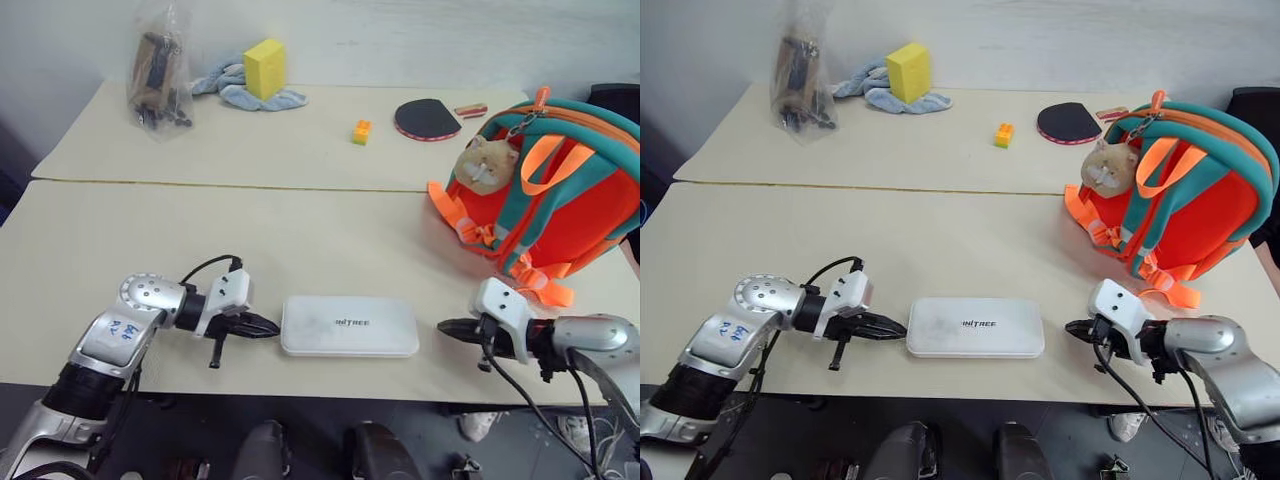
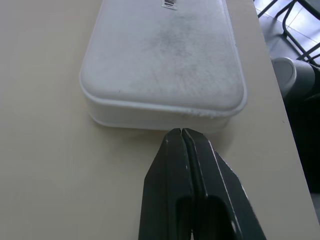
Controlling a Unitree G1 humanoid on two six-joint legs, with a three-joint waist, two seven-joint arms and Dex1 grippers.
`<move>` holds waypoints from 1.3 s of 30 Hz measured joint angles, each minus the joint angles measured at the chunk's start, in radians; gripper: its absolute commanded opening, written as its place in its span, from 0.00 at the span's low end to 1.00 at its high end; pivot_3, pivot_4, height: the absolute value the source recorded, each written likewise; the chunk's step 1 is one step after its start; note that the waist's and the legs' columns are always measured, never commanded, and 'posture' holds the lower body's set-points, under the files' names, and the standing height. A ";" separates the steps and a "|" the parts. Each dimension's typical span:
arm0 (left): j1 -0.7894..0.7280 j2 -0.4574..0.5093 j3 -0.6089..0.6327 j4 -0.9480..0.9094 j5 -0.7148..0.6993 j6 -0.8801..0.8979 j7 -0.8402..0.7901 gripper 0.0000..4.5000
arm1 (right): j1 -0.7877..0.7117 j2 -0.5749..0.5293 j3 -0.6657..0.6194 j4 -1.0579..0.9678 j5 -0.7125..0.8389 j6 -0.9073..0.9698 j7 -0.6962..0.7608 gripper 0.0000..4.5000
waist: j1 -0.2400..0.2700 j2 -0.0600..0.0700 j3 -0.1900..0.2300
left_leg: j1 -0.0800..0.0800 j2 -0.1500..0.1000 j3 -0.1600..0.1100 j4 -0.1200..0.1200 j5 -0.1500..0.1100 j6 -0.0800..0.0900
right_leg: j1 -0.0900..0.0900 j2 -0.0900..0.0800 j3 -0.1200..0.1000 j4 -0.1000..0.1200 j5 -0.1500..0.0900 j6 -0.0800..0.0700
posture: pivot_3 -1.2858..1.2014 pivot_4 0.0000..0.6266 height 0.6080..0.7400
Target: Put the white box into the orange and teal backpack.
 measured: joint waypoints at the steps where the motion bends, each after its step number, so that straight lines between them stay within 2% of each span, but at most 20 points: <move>1: -0.001 -0.008 -0.004 0.003 0.004 0.010 0.008 0.00 | -0.009 0.009 0.009 0.000 -0.001 -0.001 -0.001 0.00 | 0.000 0.000 0.000 | 0.000 0.000 0.000 0.000 0.000 0.000 | 0.000 0.000 0.000 0.000 0.000 0.000 | 0.52 0.24 1.00; 5: -0.013 -0.014 -0.004 0.032 0.008 0.052 0.022 0.00 | -0.015 0.022 0.034 0.001 -0.017 -0.001 -0.005 0.00 | 0.000 0.000 0.000 | 0.000 0.000 0.000 0.000 0.000 0.000 | 0.000 0.000 0.000 0.001 0.000 0.000 | 0.52 0.24 1.00; 7: -0.022 -0.014 0.002 0.062 -0.002 0.100 0.031 0.09 | -0.016 0.028 0.036 0.001 -0.020 -0.003 -0.008 0.00 | -0.001 0.000 0.000 | 0.000 0.000 0.000 0.001 0.000 0.000 | 0.000 0.000 0.000 0.001 0.000 0.000 | 0.52 0.24 1.00; 13: -0.104 0.034 0.031 0.136 -0.144 0.510 -0.013 0.41 | -0.037 0.034 0.067 0.001 -0.053 -0.027 -0.013 0.00 | -0.004 0.000 0.000 | 0.001 0.000 -0.001 0.001 0.000 -0.001 | 0.000 0.000 -0.001 0.004 -0.001 -0.001 | 0.52 0.24 1.00; 15: -0.131 0.030 0.045 0.156 -0.200 0.658 -0.009 0.54 | -0.039 0.034 0.072 0.001 -0.064 -0.042 -0.012 0.00 | -0.003 0.000 0.000 | 0.001 0.000 -0.001 0.001 0.000 -0.001 | 0.000 0.000 -0.001 0.004 -0.001 -0.001 | 0.52 0.24 1.00; 20: -0.179 -0.021 0.070 0.154 -0.261 0.865 0.056 0.87 | -0.048 0.049 0.074 0.011 -0.081 -0.047 -0.015 0.00 | 0.000 0.000 0.000 | 0.002 0.000 -0.001 0.003 0.001 -0.001 | 0.001 0.000 -0.001 0.005 -0.001 -0.001 | 0.52 0.24 1.00; 24: -0.214 -0.094 0.088 0.155 -0.275 0.982 0.141 0.87 | -0.058 0.061 0.085 0.014 -0.091 -0.044 -0.019 0.00 | 0.006 0.001 -0.001 | 0.004 -0.001 -0.005 0.006 0.000 0.000 | 0.006 -0.001 -0.004 0.004 -0.001 -0.001 | 0.52 0.24 1.00; 27: -0.231 -0.154 0.098 0.160 -0.276 1.028 0.198 0.87 | -0.069 0.071 0.101 0.016 -0.097 -0.043 -0.019 0.00 | 0.012 0.003 -0.002 | 0.015 -0.002 -0.005 0.004 -0.002 0.001 | 0.020 -0.002 -0.005 -0.001 -0.001 -0.001 | 0.52 0.24 1.00; 30: -0.259 -0.226 0.114 0.192 -0.287 1.068 0.238 0.87 | -0.079 0.076 0.103 0.026 -0.104 -0.042 -0.023 0.00 | 0.024 0.003 -0.003 | 0.015 -0.002 -0.005 0.004 -0.002 0.001 | 0.020 -0.002 -0.005 -0.002 -0.001 -0.001 | 0.52 0.24 1.00; 39: -0.292 -0.302 0.142 0.229 -0.303 1.123 0.308 0.87 | -0.079 0.093 0.082 0.033 -0.123 -0.017 -0.056 0.00 | 0.028 0.004 -0.003 | 0.017 -0.002 -0.006 0.004 -0.003 0.001 | 0.025 -0.002 -0.006 -0.006 -0.001 -0.001 | 0.52 0.24 1.00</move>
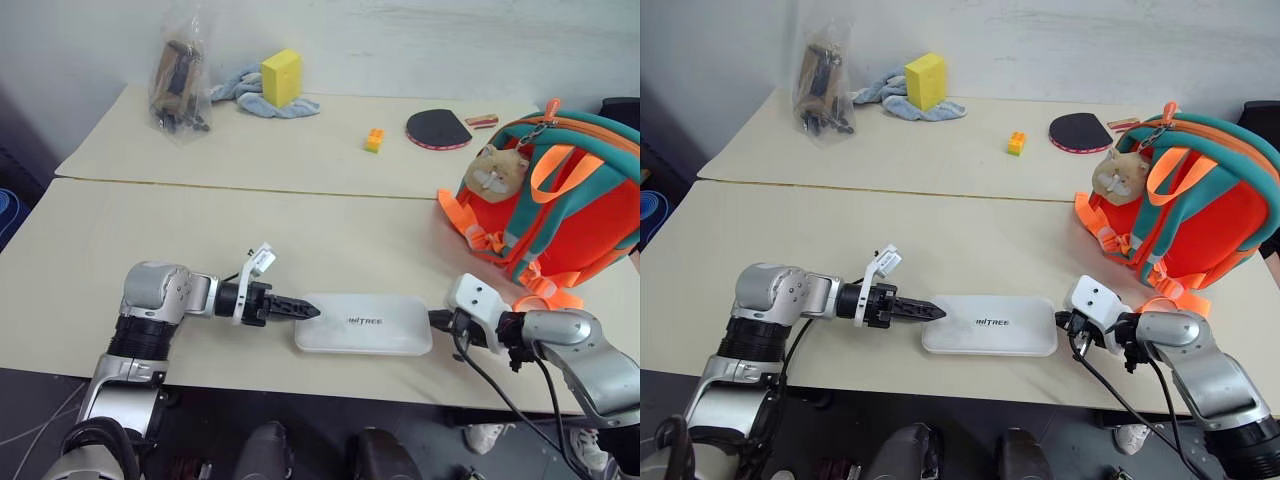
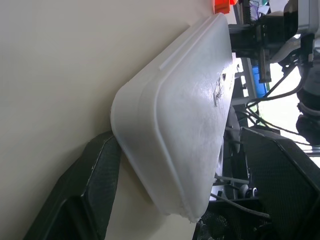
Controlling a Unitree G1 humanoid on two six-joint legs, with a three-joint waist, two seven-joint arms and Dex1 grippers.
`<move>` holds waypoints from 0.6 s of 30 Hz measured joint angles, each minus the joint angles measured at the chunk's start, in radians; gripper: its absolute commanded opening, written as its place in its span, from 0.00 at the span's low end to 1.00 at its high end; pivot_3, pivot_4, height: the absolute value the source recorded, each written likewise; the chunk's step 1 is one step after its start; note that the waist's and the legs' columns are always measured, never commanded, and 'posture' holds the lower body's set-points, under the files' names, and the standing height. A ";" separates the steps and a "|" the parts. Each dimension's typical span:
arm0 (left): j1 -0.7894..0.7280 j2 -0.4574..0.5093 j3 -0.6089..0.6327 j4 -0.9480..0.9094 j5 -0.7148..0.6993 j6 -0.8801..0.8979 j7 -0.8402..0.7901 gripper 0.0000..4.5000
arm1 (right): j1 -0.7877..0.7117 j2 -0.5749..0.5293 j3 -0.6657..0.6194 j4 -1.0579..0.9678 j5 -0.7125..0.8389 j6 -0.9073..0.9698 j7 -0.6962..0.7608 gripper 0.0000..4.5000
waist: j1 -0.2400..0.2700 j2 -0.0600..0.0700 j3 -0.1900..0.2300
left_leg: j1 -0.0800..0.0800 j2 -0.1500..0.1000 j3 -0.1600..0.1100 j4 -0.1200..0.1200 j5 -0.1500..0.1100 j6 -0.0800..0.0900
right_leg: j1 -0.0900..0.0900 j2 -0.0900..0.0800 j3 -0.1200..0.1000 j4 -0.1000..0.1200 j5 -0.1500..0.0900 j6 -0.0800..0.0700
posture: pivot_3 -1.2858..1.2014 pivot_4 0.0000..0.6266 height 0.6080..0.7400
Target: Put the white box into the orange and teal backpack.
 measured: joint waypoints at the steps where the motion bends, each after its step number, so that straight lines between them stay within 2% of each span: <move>1: -0.005 -0.007 0.000 0.009 -0.001 0.001 0.004 0.87 | 0.002 0.004 -0.001 0.000 -0.003 0.000 -0.003 0.00 | 0.000 0.000 0.000 | 0.001 0.000 -0.001 0.000 0.000 0.000 | 0.001 0.000 -0.001 -0.001 0.000 0.000 | 0.52 0.24 1.00; 4: -0.009 -0.022 -0.017 0.013 -0.003 -0.014 0.007 0.87 | 0.003 0.035 0.018 -0.016 -0.003 -0.009 -0.002 0.00 | -0.002 0.000 0.000 | 0.001 0.000 -0.002 -0.001 -0.001 -0.001 | 0.003 0.000 -0.002 -0.003 0.000 0.000 | 0.52 0.24 1.00; 7: -0.009 0.018 -0.046 0.013 -0.018 -0.035 -0.014 0.87 | 0.009 0.036 0.019 -0.027 -0.002 -0.009 -0.001 0.00 | -0.006 0.000 0.000 | 0.001 0.001 -0.002 -0.003 -0.001 -0.002 | 0.002 0.001 -0.002 -0.005 0.000 0.000 | 0.52 0.24 1.00; 12: 0.006 0.164 -0.087 0.002 -0.049 -0.058 -0.082 0.87 | 0.043 -0.010 -0.004 -0.026 0.000 -0.043 0.032 0.00 | -0.039 0.000 0.000 | 0.004 0.002 -0.002 -0.009 0.001 -0.005 | 0.002 0.003 -0.001 -0.005 -0.001 -0.001 | 0.52 0.24 1.00; 18: 0.038 0.265 -0.116 -0.044 -0.073 -0.059 -0.116 0.87 | 0.093 -0.095 -0.072 -0.006 0.009 -0.058 0.098 0.00 | -0.046 0.000 0.000 | 0.004 0.003 -0.002 -0.011 0.001 -0.007 | 0.002 0.004 -0.002 -0.005 -0.002 -0.004 | 0.52 0.24 1.00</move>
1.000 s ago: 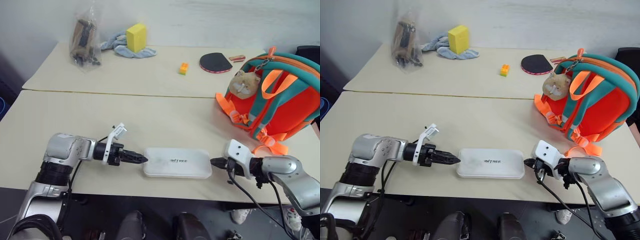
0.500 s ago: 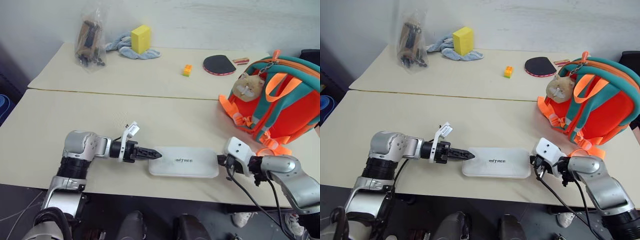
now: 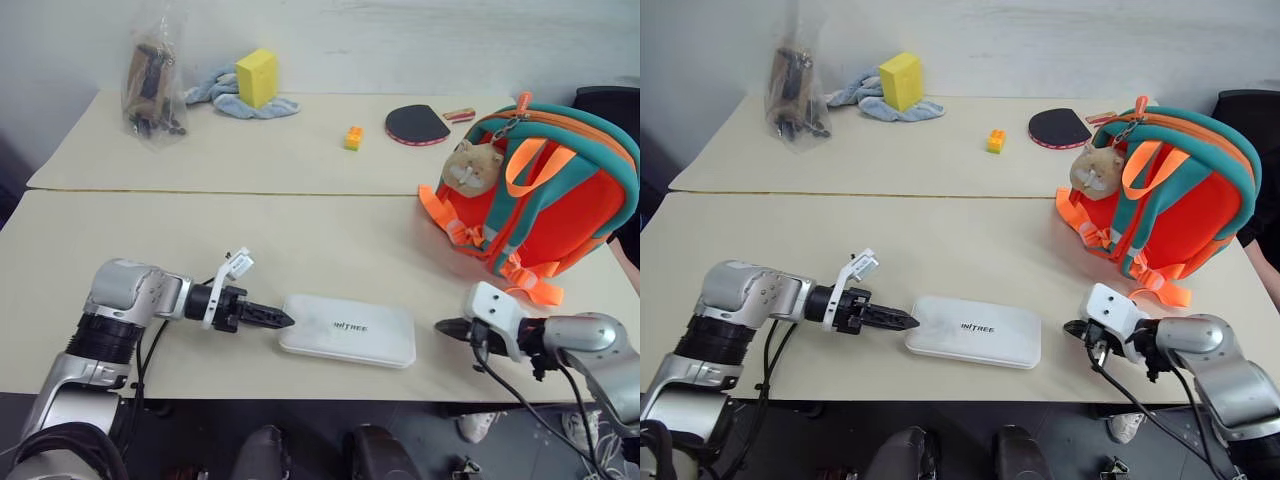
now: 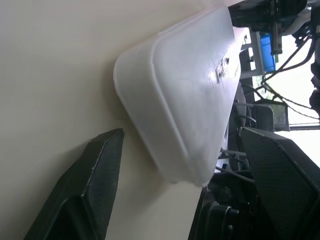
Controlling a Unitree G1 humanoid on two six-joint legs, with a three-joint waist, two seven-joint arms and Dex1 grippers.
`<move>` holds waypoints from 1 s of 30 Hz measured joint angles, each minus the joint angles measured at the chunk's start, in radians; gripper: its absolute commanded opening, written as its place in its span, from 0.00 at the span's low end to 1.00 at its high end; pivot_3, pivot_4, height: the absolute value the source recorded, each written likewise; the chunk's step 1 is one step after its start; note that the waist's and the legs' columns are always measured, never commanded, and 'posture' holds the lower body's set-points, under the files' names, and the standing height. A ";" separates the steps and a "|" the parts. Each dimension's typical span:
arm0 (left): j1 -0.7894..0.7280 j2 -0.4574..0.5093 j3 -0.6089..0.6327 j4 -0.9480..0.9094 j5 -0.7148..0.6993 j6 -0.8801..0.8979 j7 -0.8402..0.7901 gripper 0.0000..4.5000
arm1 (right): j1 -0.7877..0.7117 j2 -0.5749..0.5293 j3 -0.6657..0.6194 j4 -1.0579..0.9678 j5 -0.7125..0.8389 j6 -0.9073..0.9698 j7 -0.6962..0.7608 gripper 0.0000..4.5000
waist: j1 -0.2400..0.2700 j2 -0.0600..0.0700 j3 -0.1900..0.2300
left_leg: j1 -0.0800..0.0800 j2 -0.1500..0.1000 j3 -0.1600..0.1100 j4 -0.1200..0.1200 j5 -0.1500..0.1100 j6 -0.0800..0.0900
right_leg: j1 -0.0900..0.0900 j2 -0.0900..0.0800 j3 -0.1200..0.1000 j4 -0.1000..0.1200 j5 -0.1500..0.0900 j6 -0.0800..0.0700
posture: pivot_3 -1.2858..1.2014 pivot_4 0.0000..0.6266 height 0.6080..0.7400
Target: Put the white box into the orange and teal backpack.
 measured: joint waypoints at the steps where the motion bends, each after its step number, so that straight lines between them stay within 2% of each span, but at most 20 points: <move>1: 0.004 0.008 -0.003 -0.004 -0.004 0.000 -0.002 0.87 | 0.010 0.000 -0.008 -0.004 0.008 0.000 0.011 0.00 | 0.000 0.000 0.000 | 0.000 0.000 0.000 0.000 0.000 0.000 | 0.000 0.000 0.000 0.000 0.000 0.000 | 0.52 0.24 1.00; 10: 0.007 0.007 -0.018 -0.012 -0.008 -0.017 -0.001 0.87 | 0.025 0.030 0.035 -0.090 0.036 0.031 0.016 0.00 | 0.008 0.000 0.000 | 0.000 -0.001 0.000 0.000 0.000 0.001 | 0.000 -0.001 0.000 -0.001 0.000 0.000 | 0.52 0.24 1.00; 16: -0.051 -0.096 -0.054 0.063 0.018 -0.048 0.011 0.87 | -0.052 0.070 0.106 -0.098 0.027 0.062 -0.014 0.00 | 0.044 0.006 -0.003 | 0.000 -0.005 -0.002 0.003 -0.002 0.005 | 0.003 -0.006 -0.001 -0.001 0.000 0.001 | 0.52 0.24 1.00; 26: -0.096 -0.150 -0.085 0.100 0.027 -0.048 0.012 0.87 | -0.083 0.084 0.134 -0.097 0.018 0.080 -0.033 0.00 | 0.045 0.006 -0.004 | -0.003 -0.012 -0.008 0.002 -0.003 0.010 | 0.004 -0.014 -0.007 -0.003 0.000 0.001 | 0.52 0.24 1.00; 30: -0.098 -0.151 -0.078 0.130 0.022 -0.040 0.005 0.59 | -0.047 0.084 0.129 -0.107 0.020 0.074 -0.040 0.00 | 0.041 0.006 -0.003 | -0.006 -0.013 -0.012 0.002 -0.002 0.011 | 0.004 -0.015 -0.013 -0.005 0.000 0.001 | 0.52 0.24 1.00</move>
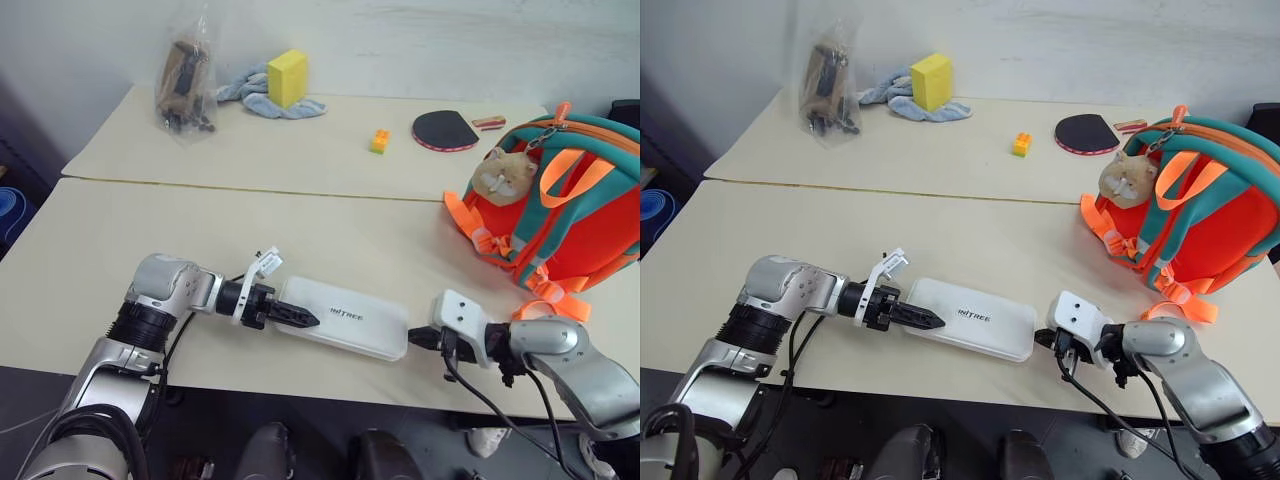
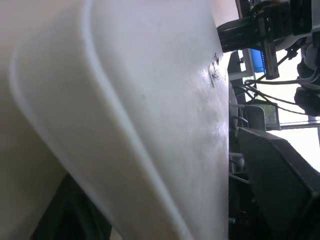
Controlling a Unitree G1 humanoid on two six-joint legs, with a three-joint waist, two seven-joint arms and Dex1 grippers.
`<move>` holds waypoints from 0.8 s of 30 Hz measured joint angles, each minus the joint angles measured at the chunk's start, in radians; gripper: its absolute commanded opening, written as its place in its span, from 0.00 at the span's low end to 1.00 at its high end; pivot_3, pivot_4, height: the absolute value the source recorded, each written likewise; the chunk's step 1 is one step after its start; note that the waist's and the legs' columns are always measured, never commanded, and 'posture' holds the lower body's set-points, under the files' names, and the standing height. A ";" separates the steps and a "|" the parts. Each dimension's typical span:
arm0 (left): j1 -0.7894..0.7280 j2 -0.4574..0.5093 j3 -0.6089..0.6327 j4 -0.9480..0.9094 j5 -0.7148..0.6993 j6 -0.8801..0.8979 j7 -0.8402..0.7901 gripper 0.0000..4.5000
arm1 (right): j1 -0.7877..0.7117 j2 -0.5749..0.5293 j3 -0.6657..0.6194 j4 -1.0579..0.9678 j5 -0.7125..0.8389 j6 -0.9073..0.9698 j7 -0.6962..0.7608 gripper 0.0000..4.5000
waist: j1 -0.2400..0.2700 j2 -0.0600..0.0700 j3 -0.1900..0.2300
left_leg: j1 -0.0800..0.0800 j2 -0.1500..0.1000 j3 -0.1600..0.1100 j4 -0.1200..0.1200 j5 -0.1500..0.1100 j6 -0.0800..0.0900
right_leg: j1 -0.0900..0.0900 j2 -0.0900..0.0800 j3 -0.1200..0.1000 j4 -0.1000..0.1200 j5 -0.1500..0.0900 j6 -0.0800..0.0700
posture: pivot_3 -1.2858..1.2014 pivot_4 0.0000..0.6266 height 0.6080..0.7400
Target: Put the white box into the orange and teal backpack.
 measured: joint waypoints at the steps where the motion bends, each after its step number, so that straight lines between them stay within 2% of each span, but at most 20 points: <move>1: 0.004 0.000 -0.001 0.001 -0.008 0.013 -0.008 0.52 | 0.006 0.000 -0.002 -0.006 0.000 -0.001 -0.003 0.00 | -0.001 0.000 0.000 | -0.001 0.000 -0.002 0.000 0.000 0.000 | 0.000 0.000 -0.002 -0.001 0.000 0.000 | 0.52 0.24 1.00; 5: 0.006 -0.003 0.033 -0.001 -0.064 0.056 -0.043 0.31 | 0.039 0.000 -0.030 -0.017 0.002 -0.002 -0.018 0.00 | 0.001 -0.001 0.000 | -0.004 0.000 -0.008 0.000 0.001 -0.002 | 0.001 0.000 -0.008 -0.002 0.000 0.000 | 0.52 0.24 1.00; 12: 0.006 -0.023 0.115 -0.002 -0.096 0.106 -0.020 0.30 | 0.139 0.031 -0.089 -0.095 0.019 0.010 -0.083 0.00 | 0.000 -0.002 0.002 | -0.008 0.000 -0.012 -0.001 0.005 -0.004 | -0.002 0.000 -0.012 -0.002 0.000 0.000 | 0.52 0.24 1.00; 15: 0.003 -0.058 0.185 0.002 -0.123 0.118 -0.008 0.30 | 0.190 0.070 -0.192 -0.146 0.042 0.046 -0.144 0.00 | 0.001 -0.002 0.003 | -0.010 0.000 -0.014 -0.001 0.006 -0.005 | -0.003 0.000 -0.013 -0.002 0.000 0.000 | 0.52 0.24 1.00; 16: 0.001 -0.064 0.202 0.004 -0.129 0.121 -0.003 0.30 | 0.197 0.081 -0.223 -0.158 0.051 0.057 -0.161 0.08 | 0.000 -0.002 0.003 | -0.010 0.000 -0.015 0.000 0.006 -0.005 | -0.003 0.000 -0.014 -0.002 0.000 0.000 | 0.52 0.24 1.00; 17: -0.009 -0.087 0.246 0.010 -0.137 0.120 0.015 0.30 | 0.219 0.121 -0.315 -0.186 0.087 0.091 -0.196 0.11 | 0.002 -0.002 0.003 | -0.012 0.000 -0.015 0.000 0.007 -0.005 | -0.005 0.000 -0.015 -0.001 0.000 0.000 | 0.52 0.24 1.00; 19: -0.025 -0.118 0.331 0.014 -0.150 0.091 0.055 0.30 | 0.231 0.169 -0.493 -0.215 0.168 0.157 -0.246 0.27 | 0.003 -0.002 0.003 | -0.015 0.000 -0.017 0.000 0.008 -0.005 | -0.006 0.000 -0.016 -0.001 0.000 0.000 | 0.52 0.24 1.00; 22: -0.057 -0.154 0.452 0.013 -0.159 0.052 0.133 0.30 | 0.218 0.185 -0.716 -0.225 0.280 0.248 -0.302 0.50 | 0.003 -0.002 0.003 | -0.015 -0.001 -0.017 0.000 0.008 -0.005 | -0.006 0.000 -0.017 -0.001 0.000 0.000 | 0.52 0.24 1.00; 24: -0.068 -0.177 0.504 0.003 -0.161 0.033 0.187 0.30 | 0.196 0.184 -0.812 -0.210 0.342 0.297 -0.323 0.65 | 0.003 -0.002 0.003 | -0.015 -0.001 -0.017 -0.001 0.008 -0.005 | -0.006 0.000 -0.017 -0.001 0.000 0.000 | 0.52 0.24 1.00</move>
